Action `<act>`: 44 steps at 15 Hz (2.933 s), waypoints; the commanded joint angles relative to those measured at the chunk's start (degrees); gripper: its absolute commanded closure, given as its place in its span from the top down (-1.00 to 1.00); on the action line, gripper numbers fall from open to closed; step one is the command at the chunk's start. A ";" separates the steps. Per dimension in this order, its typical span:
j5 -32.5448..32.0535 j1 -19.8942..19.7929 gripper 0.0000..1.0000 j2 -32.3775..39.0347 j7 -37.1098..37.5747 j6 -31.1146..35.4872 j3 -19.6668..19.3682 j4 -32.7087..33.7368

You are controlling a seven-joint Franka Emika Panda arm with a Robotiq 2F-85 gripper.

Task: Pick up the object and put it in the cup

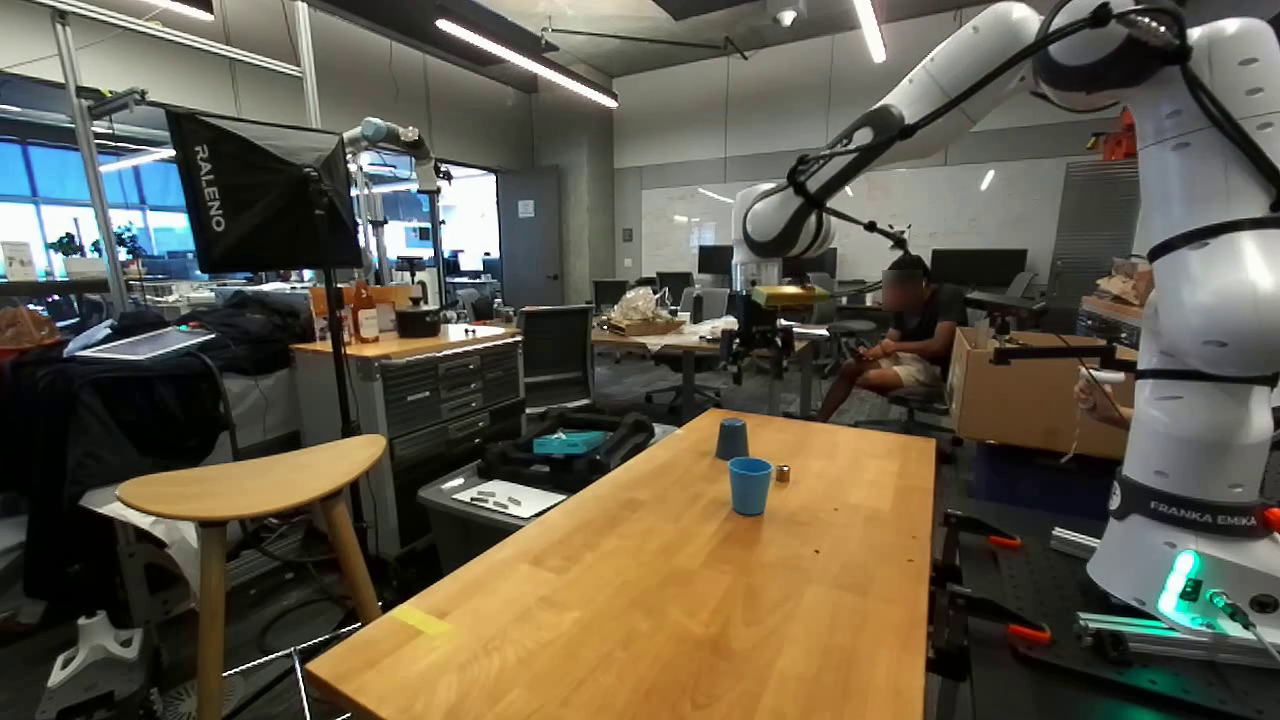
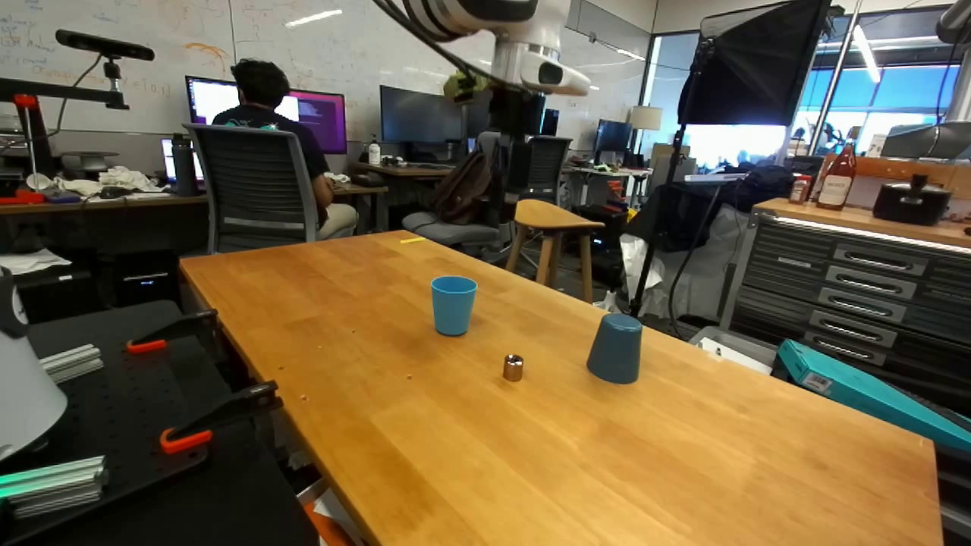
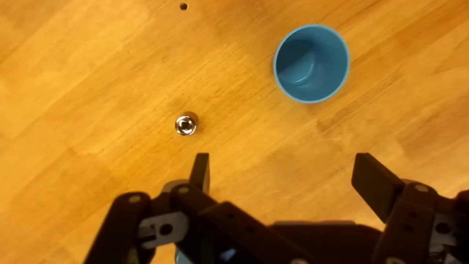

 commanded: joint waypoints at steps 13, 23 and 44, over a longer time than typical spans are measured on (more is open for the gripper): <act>-0.85 1.96 1.00 26.20 16.57 8.94 -7.61 8.90; -0.11 2.12 -0.17 28.53 17.88 14.41 -8.04 8.56; 5.61 4.62 -0.80 10.39 10.48 5.42 -1.74 4.92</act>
